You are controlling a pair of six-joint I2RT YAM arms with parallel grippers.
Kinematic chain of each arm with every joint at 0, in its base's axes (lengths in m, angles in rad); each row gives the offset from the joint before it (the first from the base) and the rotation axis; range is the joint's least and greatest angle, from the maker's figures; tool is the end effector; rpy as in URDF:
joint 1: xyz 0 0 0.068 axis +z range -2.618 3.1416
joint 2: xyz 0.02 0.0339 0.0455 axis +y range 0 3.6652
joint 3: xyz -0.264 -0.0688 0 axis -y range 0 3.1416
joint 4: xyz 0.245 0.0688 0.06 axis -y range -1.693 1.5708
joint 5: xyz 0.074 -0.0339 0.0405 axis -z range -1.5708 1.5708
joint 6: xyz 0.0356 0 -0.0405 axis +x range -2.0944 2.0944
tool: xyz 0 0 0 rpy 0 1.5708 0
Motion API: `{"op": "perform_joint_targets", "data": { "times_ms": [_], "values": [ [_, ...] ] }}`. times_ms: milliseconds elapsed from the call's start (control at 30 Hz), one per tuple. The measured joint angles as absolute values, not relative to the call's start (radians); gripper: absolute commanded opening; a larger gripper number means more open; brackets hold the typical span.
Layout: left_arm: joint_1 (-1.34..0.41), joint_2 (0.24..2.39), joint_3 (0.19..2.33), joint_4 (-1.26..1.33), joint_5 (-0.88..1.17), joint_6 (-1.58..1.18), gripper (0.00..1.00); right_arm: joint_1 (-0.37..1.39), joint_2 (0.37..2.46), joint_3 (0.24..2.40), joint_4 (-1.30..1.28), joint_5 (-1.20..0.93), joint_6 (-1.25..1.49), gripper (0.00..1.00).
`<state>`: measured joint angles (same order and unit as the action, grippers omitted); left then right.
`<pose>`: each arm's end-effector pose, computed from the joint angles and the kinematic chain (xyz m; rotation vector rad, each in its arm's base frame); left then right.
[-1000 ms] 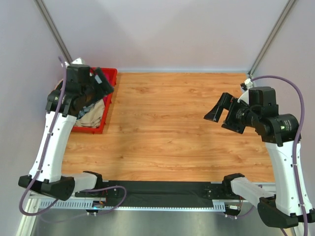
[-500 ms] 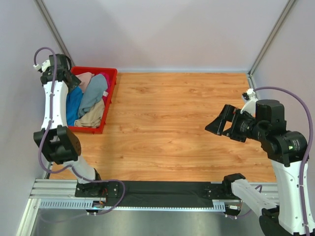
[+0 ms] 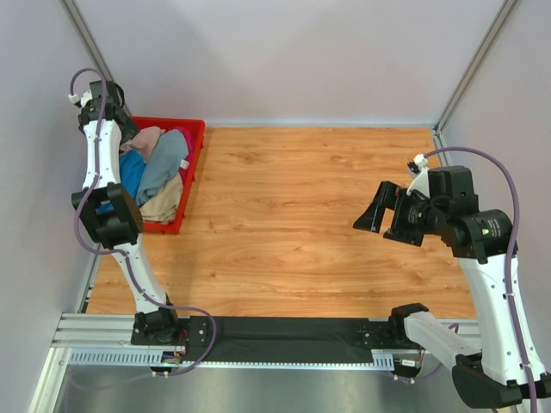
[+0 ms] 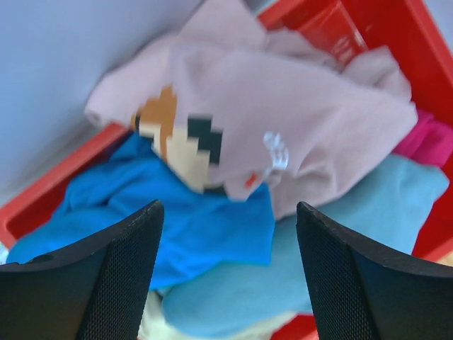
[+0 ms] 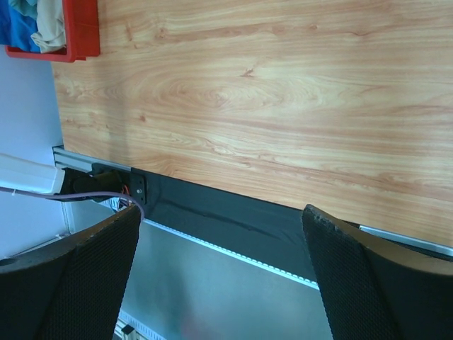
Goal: Fold and stack the t-shirts
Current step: Grab the tshirt from the pile
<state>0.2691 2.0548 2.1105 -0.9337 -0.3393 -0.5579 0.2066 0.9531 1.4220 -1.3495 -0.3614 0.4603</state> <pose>0.4334 0.1318 0.3380 -1.0988 2.1353 0.2818 0.1216 0.0383 0.4102 0.1539 2.5094 0.7282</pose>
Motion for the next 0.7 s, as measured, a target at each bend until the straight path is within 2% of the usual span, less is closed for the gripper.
{"op": "perform_joint_targets", "data": {
  "times_ms": [267, 367, 400, 467, 500, 567, 600, 700],
  "values": [
    [0.282, 2.143, 2.237, -0.886, -0.38, -0.514, 0.8, 0.206, 0.96, 1.406, -1.35, -0.347, 0.46, 0.96],
    [0.289, 2.194, 2.273, -0.883, -0.382, -0.517, 0.73, 0.206, 0.967, 1.407, -1.35, -0.339, 0.461, 0.96],
    [0.29, 2.211, 2.273, -0.883, -0.38, -0.516, 0.61, 0.207, 0.973, 1.409, -1.35, -0.335, 0.461, 0.96],
    [0.29, 2.245, 2.273, -0.891, -0.375, -0.516, 0.52, 0.207, 0.987, 1.419, -1.35, -0.324, 0.462, 0.96],
    [0.29, 2.259, 2.273, -0.895, -0.374, -0.516, 0.37, 0.207, 0.995, 1.427, -1.351, -0.316, 0.462, 0.96],
    [0.291, 2.281, 2.273, -0.906, -0.368, -0.516, 0.24, 0.206, 1.005, 1.452, -1.351, -0.293, 0.463, 0.96],
    [0.291, 2.288, 2.273, -0.91, -0.363, -0.513, 0.03, 0.207, 1.007, 1.468, -1.351, -0.284, 0.463, 0.96],
    [0.29, 2.29, 2.283, -0.916, -0.325, -0.512, 0.0, 0.207, 1.012, 1.53, -1.35, -0.261, 0.466, 0.96]
  ]
}}
